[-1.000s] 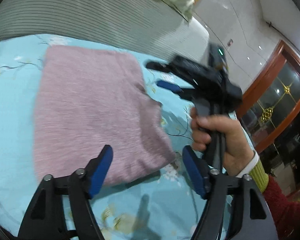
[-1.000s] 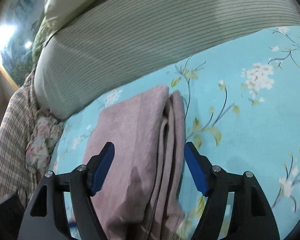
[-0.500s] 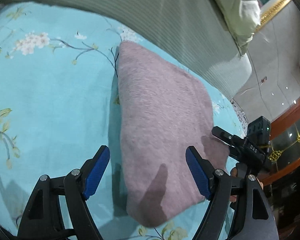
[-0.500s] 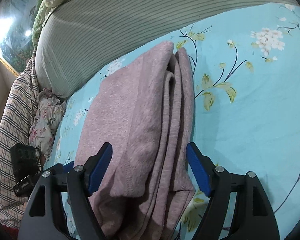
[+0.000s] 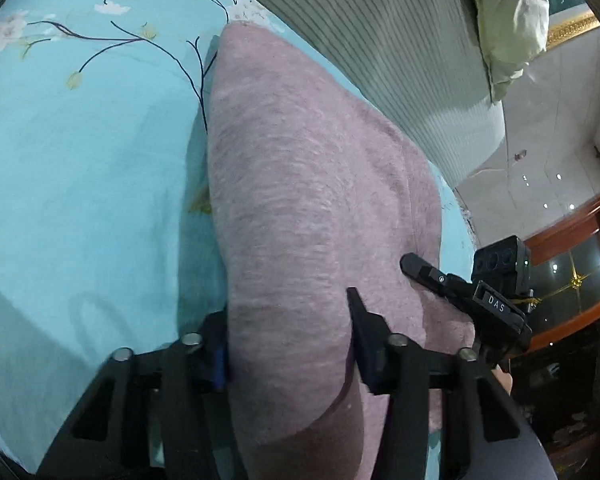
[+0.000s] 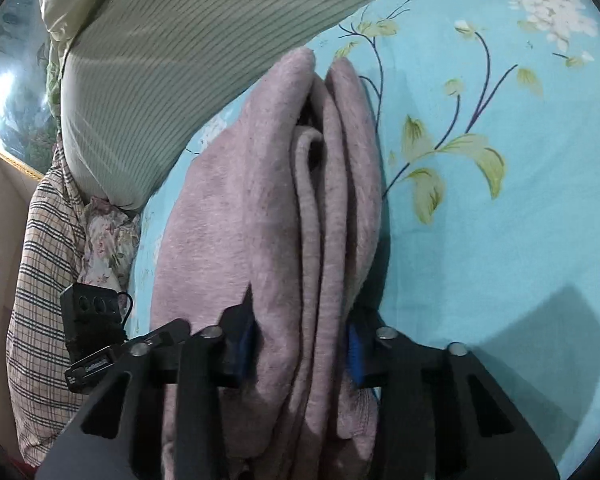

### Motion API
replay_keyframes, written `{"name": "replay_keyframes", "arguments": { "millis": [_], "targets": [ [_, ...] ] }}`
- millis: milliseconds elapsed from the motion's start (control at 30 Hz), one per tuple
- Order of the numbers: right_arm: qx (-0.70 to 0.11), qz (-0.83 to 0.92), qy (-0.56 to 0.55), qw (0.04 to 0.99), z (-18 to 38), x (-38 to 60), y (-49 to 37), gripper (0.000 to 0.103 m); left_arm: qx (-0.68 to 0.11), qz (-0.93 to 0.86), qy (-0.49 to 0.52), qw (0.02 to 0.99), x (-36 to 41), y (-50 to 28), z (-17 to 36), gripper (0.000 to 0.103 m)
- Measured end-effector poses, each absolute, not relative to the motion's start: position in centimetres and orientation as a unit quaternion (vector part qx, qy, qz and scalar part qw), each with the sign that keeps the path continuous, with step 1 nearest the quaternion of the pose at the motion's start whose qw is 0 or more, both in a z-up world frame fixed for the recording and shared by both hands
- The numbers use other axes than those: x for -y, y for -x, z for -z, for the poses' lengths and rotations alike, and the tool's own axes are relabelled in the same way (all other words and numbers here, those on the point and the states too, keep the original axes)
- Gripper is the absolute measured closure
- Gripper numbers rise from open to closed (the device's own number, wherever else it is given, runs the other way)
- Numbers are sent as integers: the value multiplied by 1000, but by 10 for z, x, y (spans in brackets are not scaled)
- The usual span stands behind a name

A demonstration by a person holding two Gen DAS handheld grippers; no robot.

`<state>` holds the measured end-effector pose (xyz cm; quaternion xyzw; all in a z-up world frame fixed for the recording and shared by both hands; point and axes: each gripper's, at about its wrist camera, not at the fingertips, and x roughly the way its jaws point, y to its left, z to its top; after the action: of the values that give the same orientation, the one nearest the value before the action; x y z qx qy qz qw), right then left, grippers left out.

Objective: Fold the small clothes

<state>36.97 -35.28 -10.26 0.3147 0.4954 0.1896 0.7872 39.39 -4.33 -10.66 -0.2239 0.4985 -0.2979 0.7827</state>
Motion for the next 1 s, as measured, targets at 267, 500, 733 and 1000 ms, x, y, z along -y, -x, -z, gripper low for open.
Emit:
{"name": "replay_keyframes", "arguments": {
  "millis": [267,500,733,1000],
  "targets": [
    [-466,-245,-291,799,59,306,-345,73,-453,303,211,811,19,-352,70,71],
    [-456,-325,-283,779,54,223,-331,73,-417,258,193,850,-61,-286,31,71],
    [-473,-364,-274,754,72,160,-327,73,-408,203,189,870,-119,-249,32,71],
    [-506,-334,-257,753,101,152,-326,71,-429,179,202,862,-139,-249,78,68]
  ]
}}
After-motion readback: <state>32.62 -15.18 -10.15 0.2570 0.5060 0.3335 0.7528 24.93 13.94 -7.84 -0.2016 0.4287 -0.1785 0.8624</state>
